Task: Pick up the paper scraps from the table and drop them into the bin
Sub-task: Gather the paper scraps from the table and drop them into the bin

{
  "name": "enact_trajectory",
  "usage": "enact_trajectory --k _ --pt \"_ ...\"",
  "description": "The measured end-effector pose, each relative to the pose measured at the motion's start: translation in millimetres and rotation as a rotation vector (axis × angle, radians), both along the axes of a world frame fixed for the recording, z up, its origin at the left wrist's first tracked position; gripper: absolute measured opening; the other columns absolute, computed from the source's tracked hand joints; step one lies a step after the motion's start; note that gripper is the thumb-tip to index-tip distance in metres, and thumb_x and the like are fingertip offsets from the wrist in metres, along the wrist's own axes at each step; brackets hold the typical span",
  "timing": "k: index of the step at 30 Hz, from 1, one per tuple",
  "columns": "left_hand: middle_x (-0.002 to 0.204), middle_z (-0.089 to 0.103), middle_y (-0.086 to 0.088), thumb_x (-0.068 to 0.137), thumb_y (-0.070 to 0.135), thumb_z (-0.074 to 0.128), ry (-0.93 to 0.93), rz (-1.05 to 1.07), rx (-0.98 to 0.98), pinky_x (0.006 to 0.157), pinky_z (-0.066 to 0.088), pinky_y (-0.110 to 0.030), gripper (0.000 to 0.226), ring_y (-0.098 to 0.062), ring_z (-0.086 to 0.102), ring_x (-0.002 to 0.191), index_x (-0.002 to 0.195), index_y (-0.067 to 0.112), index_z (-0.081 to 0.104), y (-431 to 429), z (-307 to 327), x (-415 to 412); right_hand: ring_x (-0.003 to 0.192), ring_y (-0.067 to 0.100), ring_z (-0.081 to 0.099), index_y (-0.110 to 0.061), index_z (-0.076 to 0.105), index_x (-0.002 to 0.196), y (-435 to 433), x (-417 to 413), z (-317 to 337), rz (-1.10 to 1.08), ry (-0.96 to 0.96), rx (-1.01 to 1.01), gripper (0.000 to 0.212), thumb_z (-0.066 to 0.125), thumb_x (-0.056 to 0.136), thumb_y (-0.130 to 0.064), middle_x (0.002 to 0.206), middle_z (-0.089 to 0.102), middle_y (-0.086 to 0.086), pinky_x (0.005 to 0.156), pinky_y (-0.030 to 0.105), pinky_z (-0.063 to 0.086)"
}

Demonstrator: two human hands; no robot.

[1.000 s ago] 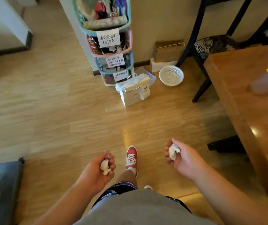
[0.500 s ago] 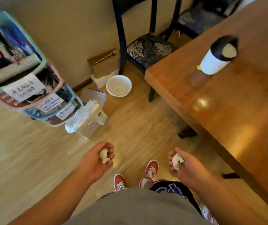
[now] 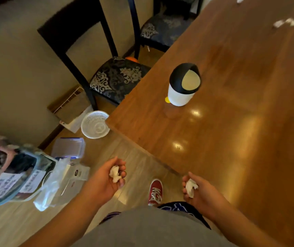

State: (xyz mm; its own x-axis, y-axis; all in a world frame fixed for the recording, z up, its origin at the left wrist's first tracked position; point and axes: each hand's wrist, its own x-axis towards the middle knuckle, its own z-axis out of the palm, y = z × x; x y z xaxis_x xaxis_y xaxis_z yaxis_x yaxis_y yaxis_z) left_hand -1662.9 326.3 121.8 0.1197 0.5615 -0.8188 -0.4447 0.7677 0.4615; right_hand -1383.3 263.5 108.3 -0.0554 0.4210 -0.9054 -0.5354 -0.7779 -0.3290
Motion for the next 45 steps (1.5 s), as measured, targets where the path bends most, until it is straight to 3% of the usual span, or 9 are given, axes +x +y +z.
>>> enact_trajectory --k 11,18,22,30,33,36,39,41,45 --pt "0.057 0.058 -0.004 0.092 0.027 0.054 0.010 -0.023 -0.075 0.038 0.045 -0.019 0.034 -0.012 0.056 0.045 0.067 0.009 0.067 81 0 -1 0.062 0.017 0.052 -0.006 0.062 0.086 119 -5 13 -0.014 0.016 0.095 0.029 0.048 0.098 -0.028 0.070 0.058 0.007 0.060 0.029 0.037" --pt "0.059 0.060 -0.003 0.074 0.034 0.065 0.006 -0.393 -0.024 0.041 0.044 -0.020 0.026 -0.012 0.056 0.048 0.065 0.011 0.070 180 2 15 0.061 0.017 0.058 -0.009 0.063 0.090 152 9 2 -0.325 -0.102 0.062 0.026 0.051 0.096 -0.030 0.073 0.062 0.006 0.056 0.028 0.044" --pt "0.062 0.062 -0.003 0.074 0.038 0.065 0.001 -0.617 0.015 0.043 0.044 -0.023 0.027 -0.013 0.057 0.050 0.066 0.013 0.072 233 4 22 0.059 0.014 0.058 -0.011 0.062 0.086 177 36 23 -0.618 -0.299 0.188 0.024 0.050 0.097 -0.029 0.072 0.060 0.004 0.054 0.027 0.045" --pt "0.061 0.062 -0.003 0.074 0.038 0.065 -0.011 -0.758 -0.017 0.042 0.044 -0.022 0.027 -0.012 0.057 0.049 0.066 0.013 0.071 282 5 28 0.064 0.005 0.062 -0.025 0.064 0.073 236 68 119 -0.892 -1.069 0.427 0.027 0.047 0.091 -0.037 0.070 0.064 -0.009 0.055 0.021 0.048" --pt "0.061 0.061 -0.003 0.073 0.037 0.065 -0.008 -0.779 -0.034 0.041 0.044 -0.022 0.027 -0.012 0.057 0.048 0.066 0.012 0.071 287 6 26 0.064 0.002 0.058 -0.024 0.062 0.077 268 38 106 -0.752 -1.167 0.478 0.024 0.046 0.093 -0.032 0.070 0.063 -0.010 0.058 0.023 0.046" --pt "0.061 0.060 -0.003 0.073 0.037 0.065 0.008 -0.787 -0.036 0.041 0.044 -0.023 0.026 -0.012 0.056 0.049 0.065 0.012 0.071 291 8 22 0.089 0.001 0.061 -0.024 0.064 0.099 282 5 71 -0.339 -1.179 0.436 0.036 0.038 0.097 -0.047 0.097 0.068 -0.002 0.072 0.032 0.050" --pt "0.061 0.061 -0.003 0.073 0.036 0.065 0.013 -0.771 -0.027 0.042 0.045 -0.023 0.026 -0.012 0.056 0.050 0.065 0.012 0.071 294 10 20 0.095 -0.012 0.056 -0.038 0.062 0.111 270 8 54 -0.336 -1.157 0.417 0.049 0.026 0.091 -0.064 0.104 0.065 -0.019 0.075 0.019 0.042" --pt "0.061 0.060 -0.003 0.073 0.035 0.065 0.027 -0.759 -0.023 0.042 0.045 -0.023 0.025 -0.012 0.056 0.051 0.067 0.012 0.070 291 12 23 0.099 -0.016 0.053 -0.038 0.060 0.116 256 22 48 -0.364 -1.125 0.384 0.057 0.024 0.087 -0.071 0.104 0.062 -0.027 0.078 0.016 0.039" --pt "0.062 0.060 -0.002 0.075 0.032 0.067 0.086 -0.810 0.093 0.044 0.045 -0.023 0.018 -0.012 0.056 0.053 0.070 0.015 0.068 281 24 50 0.101 -0.003 0.060 -0.035 0.061 0.111 217 38 29 -0.334 -1.067 0.343 0.047 0.030 0.092 -0.065 0.104 0.066 -0.018 0.081 0.023 0.045"
